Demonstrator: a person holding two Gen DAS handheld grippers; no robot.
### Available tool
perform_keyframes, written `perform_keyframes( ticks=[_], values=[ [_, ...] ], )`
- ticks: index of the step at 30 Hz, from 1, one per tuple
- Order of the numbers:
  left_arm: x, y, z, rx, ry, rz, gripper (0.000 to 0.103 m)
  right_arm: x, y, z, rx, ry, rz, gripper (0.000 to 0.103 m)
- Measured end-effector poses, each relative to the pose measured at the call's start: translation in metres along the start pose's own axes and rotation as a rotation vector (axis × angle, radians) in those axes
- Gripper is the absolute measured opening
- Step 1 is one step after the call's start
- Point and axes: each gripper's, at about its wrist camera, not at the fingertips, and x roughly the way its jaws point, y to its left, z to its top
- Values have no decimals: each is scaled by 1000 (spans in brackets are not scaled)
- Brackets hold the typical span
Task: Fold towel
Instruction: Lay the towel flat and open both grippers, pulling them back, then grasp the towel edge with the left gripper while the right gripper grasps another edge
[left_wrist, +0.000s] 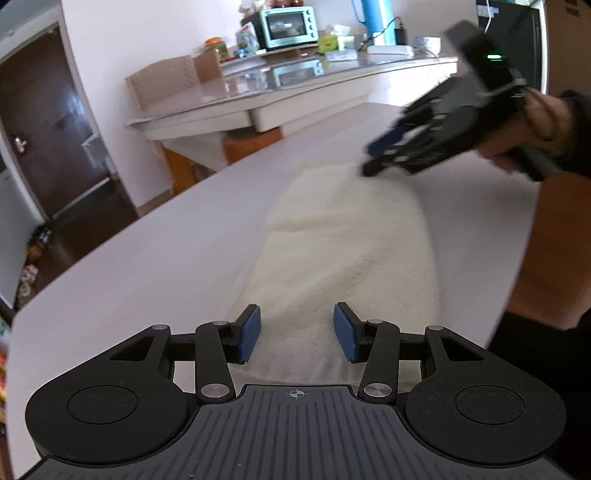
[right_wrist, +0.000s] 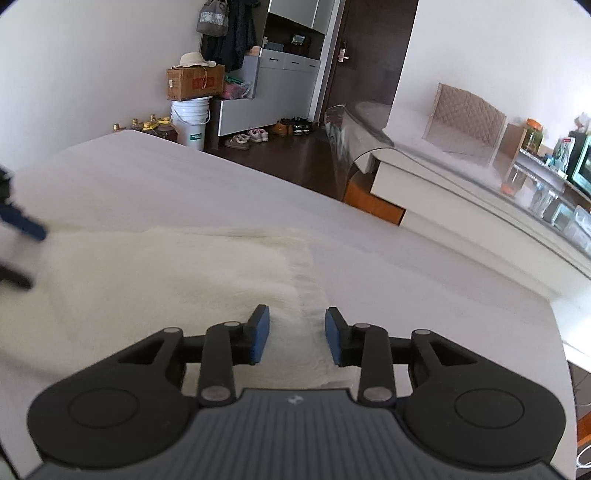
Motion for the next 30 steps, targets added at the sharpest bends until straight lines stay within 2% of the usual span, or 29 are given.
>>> perform_keyframes(
  ticks=[3, 5, 11, 14, 16, 19, 22, 26, 30],
  values=[
    [0, -7, 3, 16, 2, -16, 51, -6, 5, 2, -35, -13, -34, 35],
    [-5, 0, 1, 10, -6, -13, 55, -23, 11, 1, -37, -46, -16, 35],
    [-11, 28, -6, 12, 12, 29, 66, -85, 50, -15, -27, -131, 194, 40],
    [-12, 42, -8, 11, 19, 37, 74, -110, 89, -30, -102, -124, 275, 44],
    [-13, 48, -7, 7, 16, 27, 81, -117, 107, -37, -135, -117, 296, 47],
    [-12, 52, -5, 11, 23, 16, 82, -125, 131, -47, -175, -112, 315, 48],
    [-14, 54, -5, 13, 21, 6, 85, -128, 159, -55, -261, -121, 295, 48],
    [-22, 54, -7, 16, 7, 14, 87, -126, 178, -62, -348, -135, 263, 48],
    [-33, 55, -13, 9, 1, 27, 89, -115, 184, -66, -381, -122, 275, 47]
  ],
)
